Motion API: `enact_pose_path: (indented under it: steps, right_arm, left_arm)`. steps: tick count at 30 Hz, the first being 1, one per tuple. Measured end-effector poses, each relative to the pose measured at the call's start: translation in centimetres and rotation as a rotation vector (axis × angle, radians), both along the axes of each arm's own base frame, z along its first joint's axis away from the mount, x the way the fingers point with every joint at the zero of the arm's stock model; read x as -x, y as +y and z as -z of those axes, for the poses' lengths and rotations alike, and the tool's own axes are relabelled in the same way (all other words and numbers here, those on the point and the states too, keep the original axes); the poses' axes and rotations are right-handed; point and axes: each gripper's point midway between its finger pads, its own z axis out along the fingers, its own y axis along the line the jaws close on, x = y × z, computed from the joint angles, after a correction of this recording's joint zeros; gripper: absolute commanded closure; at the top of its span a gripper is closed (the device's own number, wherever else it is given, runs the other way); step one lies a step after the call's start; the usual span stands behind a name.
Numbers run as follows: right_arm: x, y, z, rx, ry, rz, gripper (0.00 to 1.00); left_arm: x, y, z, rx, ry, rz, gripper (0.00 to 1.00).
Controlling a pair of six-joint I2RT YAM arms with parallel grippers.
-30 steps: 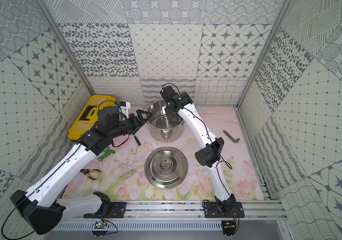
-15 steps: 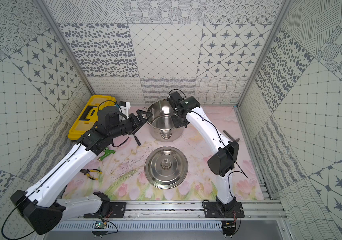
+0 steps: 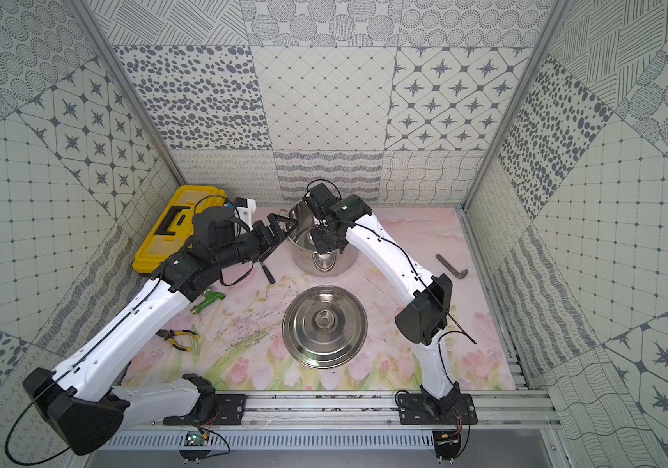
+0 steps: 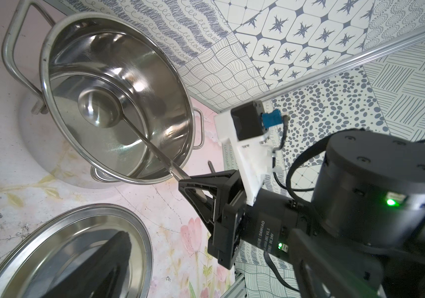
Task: Stir the soup with a spoon
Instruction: Stir the soup in the pan with a stick.
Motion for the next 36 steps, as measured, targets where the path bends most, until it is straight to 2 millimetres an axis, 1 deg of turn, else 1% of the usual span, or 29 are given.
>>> enact_pose_path:
  steps: [5, 9, 11, 15, 20, 22, 25, 30, 33, 36]
  right_arm:
    - [-2.4, 1.3, -0.3, -0.012, -0.046, 0.015, 1.00]
    - [-4.0, 1.3, -0.6, -0.010, -0.075, 0.036, 1.00]
    - [-4.5, 0.7, -0.7, -0.002, -0.082, 0.051, 1.00]
    - [-5.5, -1.4, -0.7, 0.026, -0.080, 0.092, 1.00]
    - [-6.1, -4.0, 0.1, 0.086, -0.063, 0.124, 1.00]
    - [-5.7, -4.7, 0.5, 0.111, -0.047, 0.125, 1.00]
    - [-4.6, -5.2, 0.9, 0.138, -0.021, 0.113, 1.00]
    - [-2.1, -6.1, 0.5, 0.154, 0.003, 0.089, 1.00]
    - [-0.5, -6.0, 0.1, 0.146, 0.008, 0.071, 1.00]
    - [0.7, -5.0, 0.0, 0.120, 0.013, 0.053, 1.00]
  left_arm:
    - [0.0, 0.0, -0.1, -0.006, -0.007, 0.003, 0.01]
    - [0.1, 0.0, -0.2, -0.011, -0.015, 0.007, 0.00]
    - [0.2, 0.1, -0.3, -0.012, -0.020, 0.008, 0.01]
    - [0.2, 0.1, -0.3, -0.013, -0.021, 0.008, 0.00]
    - [0.2, 0.1, -0.3, -0.013, -0.021, 0.009, 0.00]
    - [0.2, 0.1, -0.3, -0.013, -0.021, 0.009, 0.00]
    - [0.2, 0.1, -0.3, -0.012, -0.022, 0.009, 0.00]
    - [0.2, 0.0, 0.0, -0.013, -0.019, 0.010, 0.01]
    - [0.1, 0.0, 0.2, -0.015, -0.016, 0.011, 0.01]
    - [0.2, 0.0, 0.4, -0.016, -0.011, 0.011, 0.01]
